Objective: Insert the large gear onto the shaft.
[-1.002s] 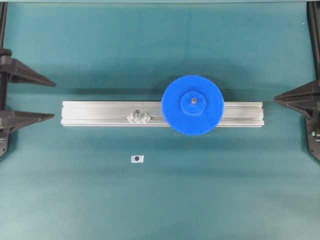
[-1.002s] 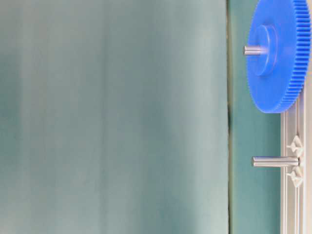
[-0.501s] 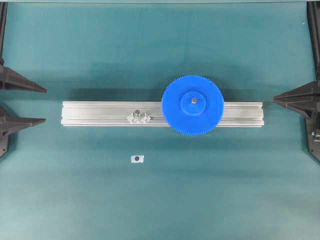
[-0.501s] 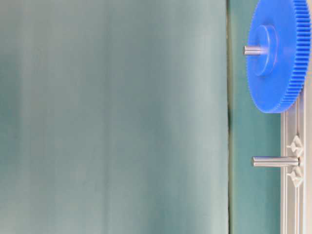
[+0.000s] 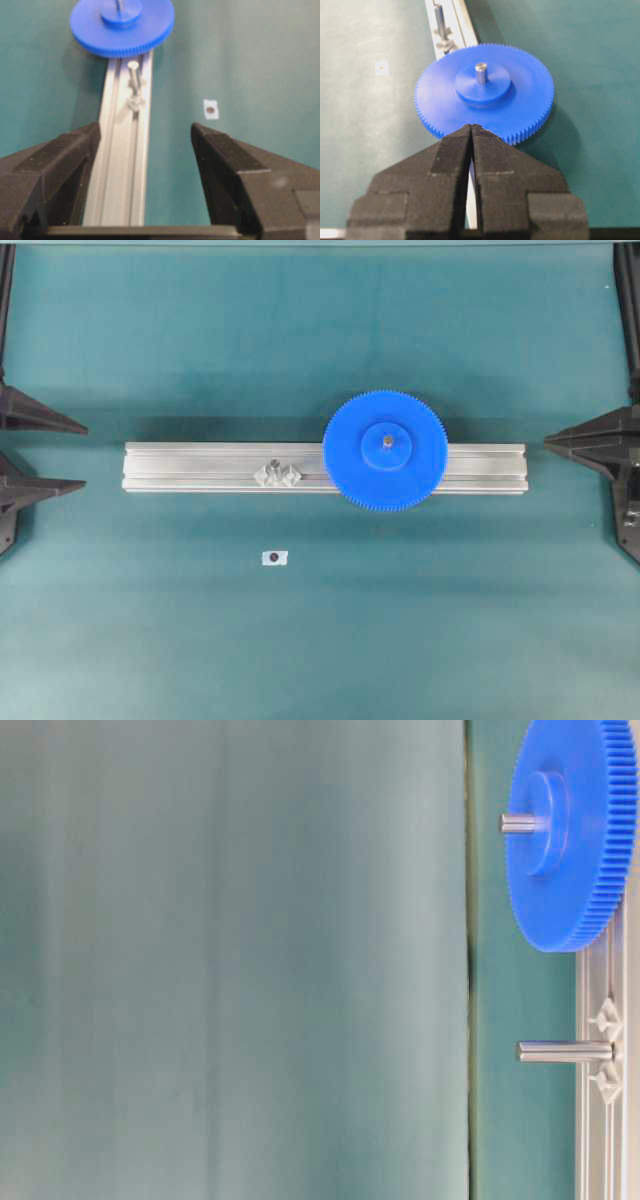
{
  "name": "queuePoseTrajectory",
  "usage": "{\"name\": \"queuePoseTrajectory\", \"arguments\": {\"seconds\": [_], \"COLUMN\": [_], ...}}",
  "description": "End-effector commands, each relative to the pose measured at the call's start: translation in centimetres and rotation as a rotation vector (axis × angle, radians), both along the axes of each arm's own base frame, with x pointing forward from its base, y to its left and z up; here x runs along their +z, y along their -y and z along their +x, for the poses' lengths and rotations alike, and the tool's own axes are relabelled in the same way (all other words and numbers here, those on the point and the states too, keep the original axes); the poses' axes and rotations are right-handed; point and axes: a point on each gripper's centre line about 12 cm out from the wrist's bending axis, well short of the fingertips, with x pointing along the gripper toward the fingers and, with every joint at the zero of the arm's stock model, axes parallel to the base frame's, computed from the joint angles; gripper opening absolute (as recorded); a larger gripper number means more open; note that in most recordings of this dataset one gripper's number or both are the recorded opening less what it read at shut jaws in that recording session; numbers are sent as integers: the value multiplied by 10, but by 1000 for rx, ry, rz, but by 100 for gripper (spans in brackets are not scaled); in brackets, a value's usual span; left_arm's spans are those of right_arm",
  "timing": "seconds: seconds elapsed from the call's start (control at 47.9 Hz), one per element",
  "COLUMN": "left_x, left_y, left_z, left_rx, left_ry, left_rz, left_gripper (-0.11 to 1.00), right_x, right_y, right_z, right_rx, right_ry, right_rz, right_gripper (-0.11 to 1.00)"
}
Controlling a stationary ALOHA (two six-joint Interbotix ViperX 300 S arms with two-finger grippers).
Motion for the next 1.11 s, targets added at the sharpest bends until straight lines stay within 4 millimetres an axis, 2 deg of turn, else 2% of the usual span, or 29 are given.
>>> {"name": "queuePoseTrajectory", "arguments": {"seconds": [0.0,0.23,0.564,0.71,0.919,1.086], "left_x": [3,-15,-34,-49,-76,-87], "left_y": [0,1,2,2,2,2], "left_z": [1,-6,-11,-13,-16,-19], "left_rx": [-1,12,3,5,10,10], "left_ry": [23,77,181,145,74,52], "left_rz": [-8,-80,-81,-83,-87,-87], "left_gripper": [71,71,71,71,71,71], "right_x": [3,-11,-21,-27,-48,-51], "right_y": [0,0,0,0,-1,-1], "right_z": [1,-1,-3,-5,-11,-11], "right_rx": [-5,-6,-5,-5,-6,-6], "right_ry": [12,-5,-4,3,44,43], "right_rz": [8,10,2,2,-5,-5], "right_gripper": [10,10,10,10,10,10]}}
